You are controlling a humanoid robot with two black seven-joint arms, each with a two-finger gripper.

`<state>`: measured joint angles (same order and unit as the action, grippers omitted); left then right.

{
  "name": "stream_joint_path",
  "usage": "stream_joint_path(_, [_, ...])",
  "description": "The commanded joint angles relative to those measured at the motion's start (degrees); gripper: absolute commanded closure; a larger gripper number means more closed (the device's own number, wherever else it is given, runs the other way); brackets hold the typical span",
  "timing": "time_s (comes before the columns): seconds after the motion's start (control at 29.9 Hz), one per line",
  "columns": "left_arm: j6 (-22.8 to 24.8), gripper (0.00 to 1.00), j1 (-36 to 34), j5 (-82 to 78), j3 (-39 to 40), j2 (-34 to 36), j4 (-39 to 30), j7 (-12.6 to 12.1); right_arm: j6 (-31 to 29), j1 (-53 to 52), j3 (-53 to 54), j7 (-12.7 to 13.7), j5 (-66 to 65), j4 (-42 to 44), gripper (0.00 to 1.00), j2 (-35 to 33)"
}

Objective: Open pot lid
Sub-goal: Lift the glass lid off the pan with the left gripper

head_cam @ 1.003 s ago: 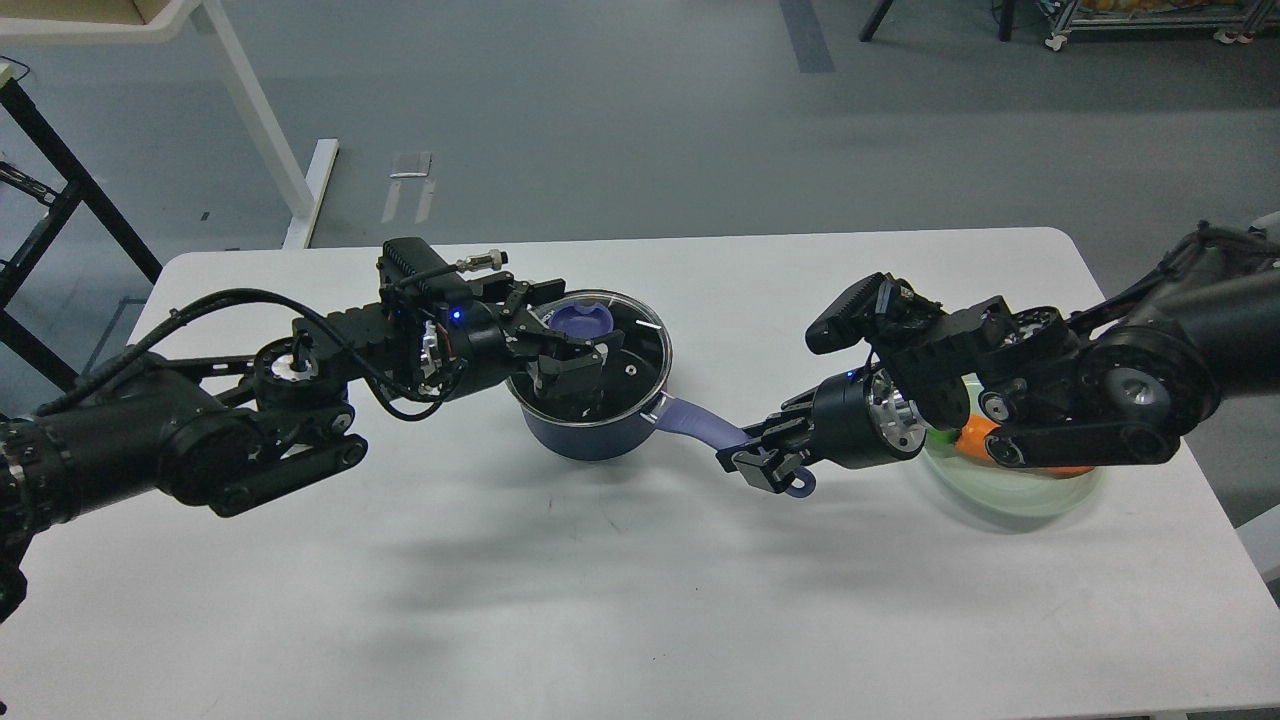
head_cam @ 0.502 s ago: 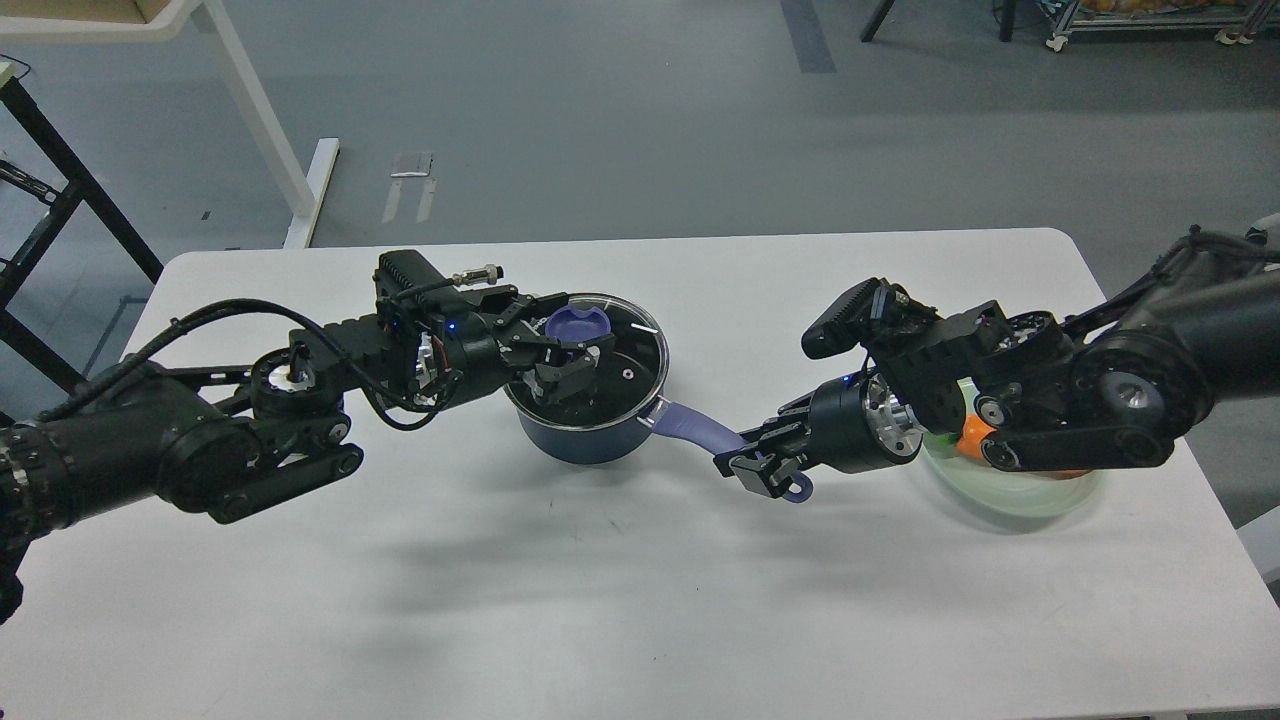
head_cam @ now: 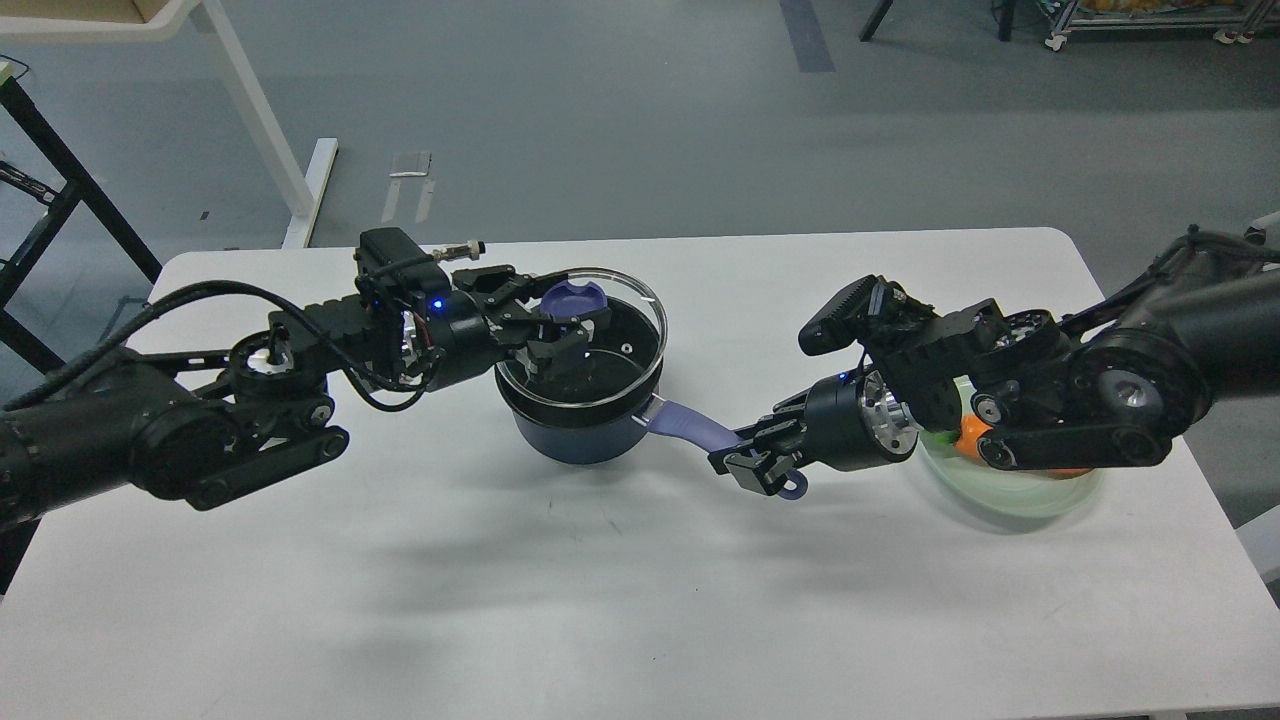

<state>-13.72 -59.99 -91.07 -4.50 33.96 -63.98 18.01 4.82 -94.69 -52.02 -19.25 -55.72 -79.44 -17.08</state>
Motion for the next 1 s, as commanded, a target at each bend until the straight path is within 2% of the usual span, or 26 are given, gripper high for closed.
stream_joint_path(0.0, [0.1, 0.58, -0.2, 2.1, -0.2, 7.1, -1.4, 0.6, 0.0, 0.0, 0.1, 0.0, 0.1, 0.5, 0.82, -0.1])
stream_joint_path(0.13, [0.1, 0.59, 0.5, 2.9, -0.9, 13.1, -0.8, 1.5, 0.0, 0.1, 0.1, 0.0, 0.2, 0.5, 0.82, -0.1])
stream_joint_path(0.27, [-0.1, 0.61, 4.8, 3.4, -1.1, 15.6, 3.7, 4.8, 0.0, 0.0, 0.1, 0.0, 0.2, 0.5, 0.82, 0.1])
stream_joint_path(0.37, [-1.7, 0.61, 8.6, 3.2, -1.2, 15.5, 8.9, 6.7, 0.0, 0.1, 0.1, 0.0, 0.2, 0.5, 0.82, 0.2])
stream_joint_path(0.5, [-4.7, 0.61, 13.4, 3.3, -1.6, 14.6, 18.1, 7.2, 0.0, 0.1, 0.1, 0.0, 0.2, 0.5, 0.82, 0.2])
stream_joint_path(0.64, [-7.4, 0.6, 15.3, 3.3, -2.9, 11.2, 26.1, 10.0, -0.1, 0.1, 0.1, 0.0, 0.2, 0.4, 0.82, 0.2])
stream_joint_path(0.97, [-7.2, 0.58, 15.5, 6.1, -4.1, 9.6, 27.3, 10.0, -0.1, -0.1, 0.2, 0.0, 0.2, 0.4, 0.82, 0.2])
